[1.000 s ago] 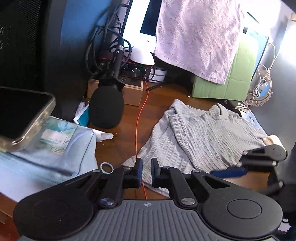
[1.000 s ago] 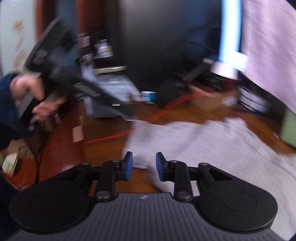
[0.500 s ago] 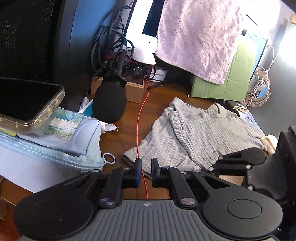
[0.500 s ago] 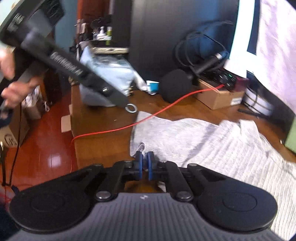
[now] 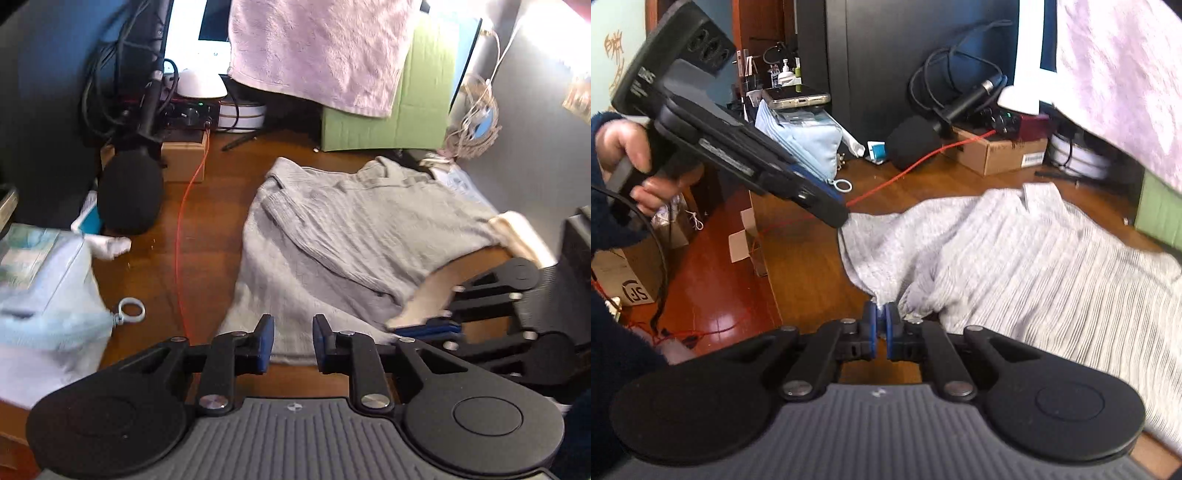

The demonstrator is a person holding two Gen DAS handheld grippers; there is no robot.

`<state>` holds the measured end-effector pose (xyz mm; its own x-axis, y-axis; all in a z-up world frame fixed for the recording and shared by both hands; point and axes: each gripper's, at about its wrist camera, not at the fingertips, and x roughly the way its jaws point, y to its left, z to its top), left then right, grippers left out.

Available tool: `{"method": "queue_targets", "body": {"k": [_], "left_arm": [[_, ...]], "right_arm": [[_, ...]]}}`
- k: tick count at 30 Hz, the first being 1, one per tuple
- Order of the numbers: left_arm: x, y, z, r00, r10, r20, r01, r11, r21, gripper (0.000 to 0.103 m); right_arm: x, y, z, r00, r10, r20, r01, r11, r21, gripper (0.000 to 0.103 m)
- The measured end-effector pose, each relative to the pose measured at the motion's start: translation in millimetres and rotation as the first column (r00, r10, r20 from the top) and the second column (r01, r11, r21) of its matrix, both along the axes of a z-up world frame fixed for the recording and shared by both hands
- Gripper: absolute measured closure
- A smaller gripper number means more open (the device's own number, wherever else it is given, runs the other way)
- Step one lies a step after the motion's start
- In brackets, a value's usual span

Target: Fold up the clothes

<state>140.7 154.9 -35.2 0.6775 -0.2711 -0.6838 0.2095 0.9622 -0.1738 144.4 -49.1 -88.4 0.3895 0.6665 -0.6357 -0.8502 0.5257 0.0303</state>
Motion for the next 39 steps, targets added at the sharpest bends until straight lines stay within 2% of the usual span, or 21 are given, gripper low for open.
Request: {"method": "queue_targets", "body": {"k": [1,2,4,9,12,14,15,16,18,23,26,32,36,39], "left_arm": [[4,-2,-3,1.000,0.010,0.005,-0.010,0.999,0.040,0.072],[8,-3,-7,1.000,0.027,-0.004,-0.027,0.996,0.085,0.072],[11,-1,-11,0.999,0.045,-0.023,-0.042,0.991,0.129,0.072],[7,15,-14,0.996,0.041,-0.074,-0.038,0.998,0.053,0.073],[9,14,-19,0.996,0.053,-0.069,-0.048,0.996,0.081,0.073],[10,15,-20,0.997,0.054,-0.061,-0.049,0.996,0.072,0.073],[12,15,-20,0.996,0.060,-0.063,-0.056,0.996,0.064,0.083],[13,16,-20,0.995,0.071,-0.067,-0.068,0.996,0.055,0.098],[15,19,-19,0.993,0.098,-0.068,-0.095,0.994,0.043,0.099],[10,26,12,0.986,0.153,0.067,-0.158,0.984,0.085,0.099],[12,38,21,0.973,0.206,0.106,-0.218,0.969,0.115,0.099],[5,62,16,0.950,0.298,0.091,-0.304,0.951,0.054,0.099],[7,58,38,0.956,0.264,0.127,-0.262,0.965,-0.029,0.099],[11,50,57,0.962,0.222,0.161,-0.211,0.974,-0.082,0.099]], "right_arm": [[0,-3,-1,1.000,-0.005,-0.004,0.005,1.000,0.005,0.098],[1,-5,-2,1.000,-0.009,-0.009,0.009,1.000,0.011,0.098],[1,-9,-3,1.000,-0.017,-0.016,0.017,1.000,0.020,0.098],[2,-10,-3,1.000,-0.012,-0.026,0.013,0.999,0.042,0.097],[4,-8,-4,0.999,-0.007,-0.043,0.009,0.998,0.057,0.097],[4,-6,-5,0.999,-0.003,-0.046,0.006,0.998,0.059,0.097],[4,-6,-5,0.999,-0.002,-0.046,0.005,0.998,0.059,0.097],[3,-5,-5,0.999,-0.001,-0.046,0.004,0.998,0.059,0.097],[3,-4,-6,0.999,-0.003,-0.051,0.006,0.998,0.062,0.097],[8,6,0,0.997,0.018,-0.081,-0.009,0.994,0.108,0.097],[9,27,3,0.994,0.069,-0.085,-0.058,0.990,0.126,0.097],[11,69,-2,0.981,0.147,-0.129,-0.128,0.982,0.140,0.097],[19,61,1,0.976,0.130,-0.174,-0.095,0.976,0.197,0.097],[23,38,17,0.980,0.099,-0.173,-0.053,0.966,0.252,0.097]]}}
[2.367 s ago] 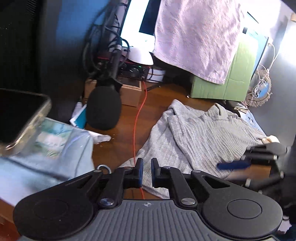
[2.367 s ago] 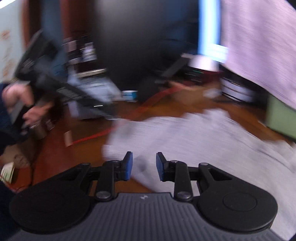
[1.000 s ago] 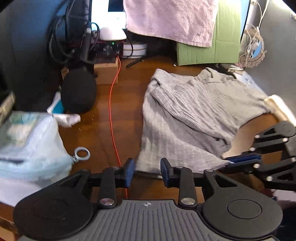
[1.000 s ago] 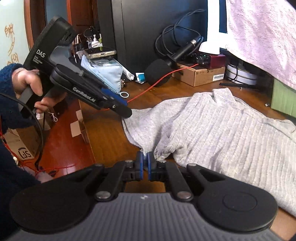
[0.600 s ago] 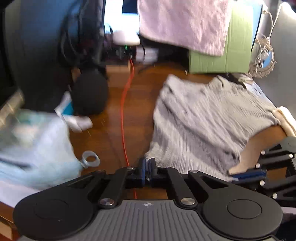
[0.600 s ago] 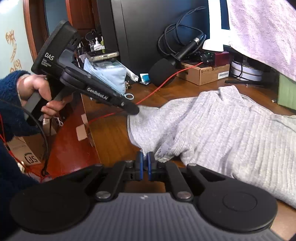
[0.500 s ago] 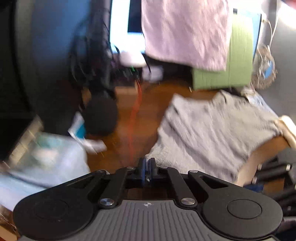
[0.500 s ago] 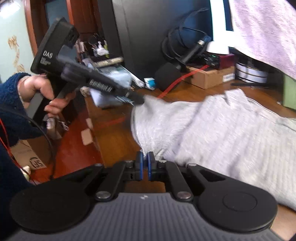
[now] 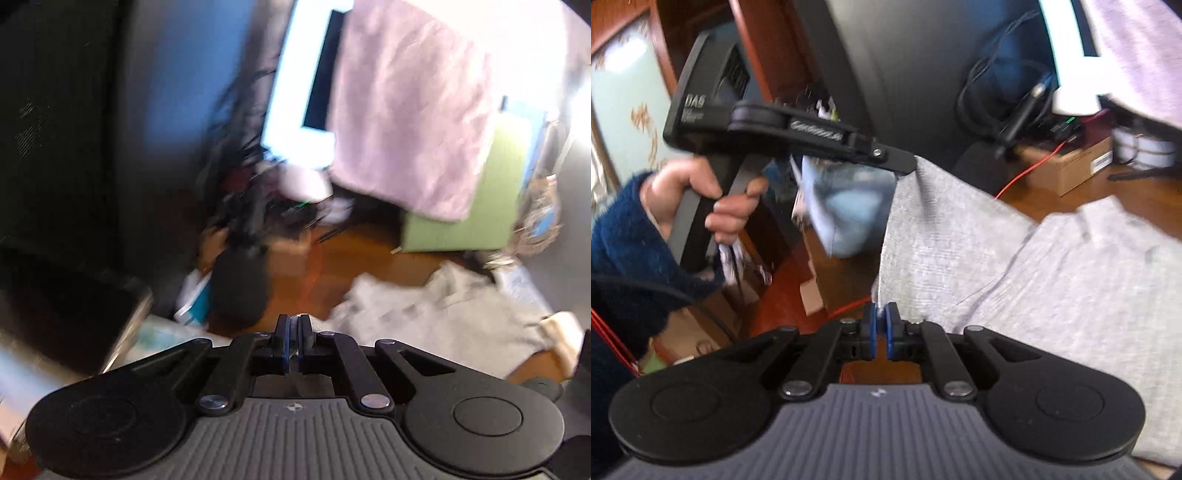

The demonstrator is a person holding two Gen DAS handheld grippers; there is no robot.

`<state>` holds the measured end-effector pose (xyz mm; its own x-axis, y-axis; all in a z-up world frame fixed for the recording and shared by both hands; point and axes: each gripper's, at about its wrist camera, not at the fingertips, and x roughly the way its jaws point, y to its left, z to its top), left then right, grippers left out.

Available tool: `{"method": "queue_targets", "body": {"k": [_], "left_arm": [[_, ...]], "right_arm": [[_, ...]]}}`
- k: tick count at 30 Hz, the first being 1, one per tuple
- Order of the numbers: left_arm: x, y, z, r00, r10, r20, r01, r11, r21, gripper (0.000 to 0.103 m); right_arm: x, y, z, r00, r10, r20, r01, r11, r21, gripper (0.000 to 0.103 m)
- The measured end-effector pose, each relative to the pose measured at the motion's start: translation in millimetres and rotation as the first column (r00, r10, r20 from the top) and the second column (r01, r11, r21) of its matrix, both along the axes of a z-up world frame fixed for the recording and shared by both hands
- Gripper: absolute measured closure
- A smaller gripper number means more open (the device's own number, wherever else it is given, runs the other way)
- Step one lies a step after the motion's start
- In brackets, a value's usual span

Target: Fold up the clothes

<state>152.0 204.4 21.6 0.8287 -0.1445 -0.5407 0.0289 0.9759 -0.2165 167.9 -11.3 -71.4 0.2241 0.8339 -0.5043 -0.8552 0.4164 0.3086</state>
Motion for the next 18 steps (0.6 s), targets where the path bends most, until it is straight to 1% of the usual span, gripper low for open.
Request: {"method": "queue_targets", "body": {"k": [3,5,7,9,12,15,17,18], "left_arm": [[16,-30,22,0.994,-0.097,0.047,0.097,0.995,0.000,0.099],[32,-55,35,0.985,-0.159,0.066,0.158,0.987,0.017,0.099],[52,-82,42,0.973,-0.217,0.074,0.215,0.976,0.031,0.099],[76,-109,44,0.960,-0.275,0.063,0.274,0.962,0.025,0.099],[109,-148,36,0.937,-0.347,0.023,0.347,0.938,0.002,0.099],[137,-179,19,0.918,-0.395,-0.043,0.395,0.919,-0.012,0.099],[151,-190,4,0.903,-0.420,-0.089,0.419,0.908,-0.025,0.095],[154,-192,-2,0.903,-0.417,-0.106,0.416,0.909,-0.028,0.092]], "right_arm": [[2,-33,16,0.998,-0.064,0.007,0.064,0.997,0.049,0.097],[3,-56,25,0.994,-0.113,0.010,0.111,0.991,0.077,0.097],[5,-79,30,0.984,-0.175,0.020,0.173,0.981,0.085,0.097],[8,-102,32,0.971,-0.239,0.017,0.236,0.967,0.095,0.097],[19,-135,27,0.940,-0.340,-0.018,0.340,0.936,0.092,0.097],[33,-162,13,0.899,-0.433,-0.059,0.437,0.897,0.070,0.097],[44,-176,2,0.868,-0.487,-0.095,0.493,0.869,0.048,0.097],[49,-181,-4,0.850,-0.514,-0.117,0.520,0.853,0.036,0.097]]}}
